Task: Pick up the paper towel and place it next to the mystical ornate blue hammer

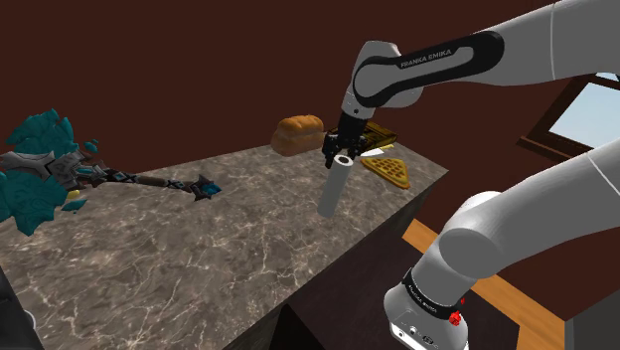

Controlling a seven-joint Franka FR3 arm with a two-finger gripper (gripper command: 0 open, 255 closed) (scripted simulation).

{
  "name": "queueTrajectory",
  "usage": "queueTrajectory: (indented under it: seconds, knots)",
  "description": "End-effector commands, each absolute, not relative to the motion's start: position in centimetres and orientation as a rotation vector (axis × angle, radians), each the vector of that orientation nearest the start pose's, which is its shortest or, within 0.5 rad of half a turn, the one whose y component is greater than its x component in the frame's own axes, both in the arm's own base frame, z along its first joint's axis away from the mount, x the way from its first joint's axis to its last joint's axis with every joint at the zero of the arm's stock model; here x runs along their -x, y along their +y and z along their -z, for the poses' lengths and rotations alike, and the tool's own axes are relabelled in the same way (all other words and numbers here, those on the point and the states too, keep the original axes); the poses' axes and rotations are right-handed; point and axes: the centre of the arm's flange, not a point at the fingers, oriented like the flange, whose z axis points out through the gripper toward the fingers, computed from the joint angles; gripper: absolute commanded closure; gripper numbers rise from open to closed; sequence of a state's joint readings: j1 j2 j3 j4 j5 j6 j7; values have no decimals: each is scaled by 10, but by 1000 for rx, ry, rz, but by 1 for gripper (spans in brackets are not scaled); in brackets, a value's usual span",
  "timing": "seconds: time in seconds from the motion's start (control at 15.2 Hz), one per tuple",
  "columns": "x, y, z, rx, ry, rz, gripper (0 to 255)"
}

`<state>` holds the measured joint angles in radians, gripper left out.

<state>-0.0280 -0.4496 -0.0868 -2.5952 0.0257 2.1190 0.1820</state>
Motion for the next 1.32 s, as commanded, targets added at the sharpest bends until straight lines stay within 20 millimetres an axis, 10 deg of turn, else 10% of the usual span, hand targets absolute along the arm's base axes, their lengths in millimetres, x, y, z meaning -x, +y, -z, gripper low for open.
queueTrajectory:
  seconds: [0.0, 0.4, 1.25]
  knots:
    - [-387, -43, -404, 3048, 463, -48, 255]
    - [-387, -43, -404, 3048, 463, -48, 255]
    - [-387, -43, -472, 3048, 463, -48, 255]
